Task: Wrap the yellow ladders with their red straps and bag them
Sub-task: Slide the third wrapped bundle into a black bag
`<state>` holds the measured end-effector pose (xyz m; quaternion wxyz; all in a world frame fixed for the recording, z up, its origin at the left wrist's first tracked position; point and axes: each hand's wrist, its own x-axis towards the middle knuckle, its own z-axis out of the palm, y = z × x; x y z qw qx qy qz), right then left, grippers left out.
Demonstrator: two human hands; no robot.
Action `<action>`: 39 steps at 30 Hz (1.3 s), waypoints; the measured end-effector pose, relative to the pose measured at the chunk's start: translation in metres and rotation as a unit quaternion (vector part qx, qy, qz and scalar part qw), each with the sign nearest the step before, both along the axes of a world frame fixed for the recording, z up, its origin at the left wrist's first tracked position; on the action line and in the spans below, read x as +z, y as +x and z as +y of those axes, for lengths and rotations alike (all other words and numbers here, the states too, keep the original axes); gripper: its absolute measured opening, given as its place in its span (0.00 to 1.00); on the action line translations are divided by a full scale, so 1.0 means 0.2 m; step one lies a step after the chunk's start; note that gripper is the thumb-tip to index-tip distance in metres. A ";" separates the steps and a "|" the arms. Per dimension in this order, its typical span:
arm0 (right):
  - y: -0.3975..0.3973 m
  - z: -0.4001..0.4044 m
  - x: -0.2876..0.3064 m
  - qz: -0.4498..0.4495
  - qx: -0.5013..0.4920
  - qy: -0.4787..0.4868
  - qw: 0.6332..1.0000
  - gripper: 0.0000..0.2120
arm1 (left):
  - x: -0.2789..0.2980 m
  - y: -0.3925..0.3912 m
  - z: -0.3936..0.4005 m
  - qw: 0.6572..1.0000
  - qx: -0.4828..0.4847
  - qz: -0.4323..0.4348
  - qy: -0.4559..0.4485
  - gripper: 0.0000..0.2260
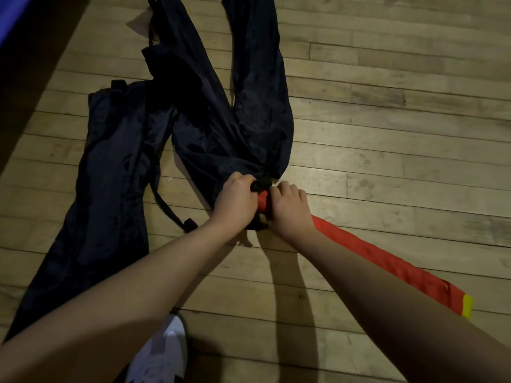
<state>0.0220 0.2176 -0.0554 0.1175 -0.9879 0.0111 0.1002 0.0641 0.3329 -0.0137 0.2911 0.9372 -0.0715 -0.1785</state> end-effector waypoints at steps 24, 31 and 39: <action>-0.17 -0.09 0.15 0.031 -0.132 0.185 0.973 0.21 | 0.11 -0.21 -0.02 0.992 -0.023 -0.041 -0.120 0.11; -0.10 0.02 0.11 0.040 -0.138 0.207 0.968 0.20 | 0.09 -0.18 0.05 0.997 -0.006 -0.022 -0.069 0.12; -0.26 -0.04 0.13 0.033 -0.026 -0.035 0.998 0.28 | 0.08 -0.21 -0.01 0.999 -0.027 0.000 -0.044 0.18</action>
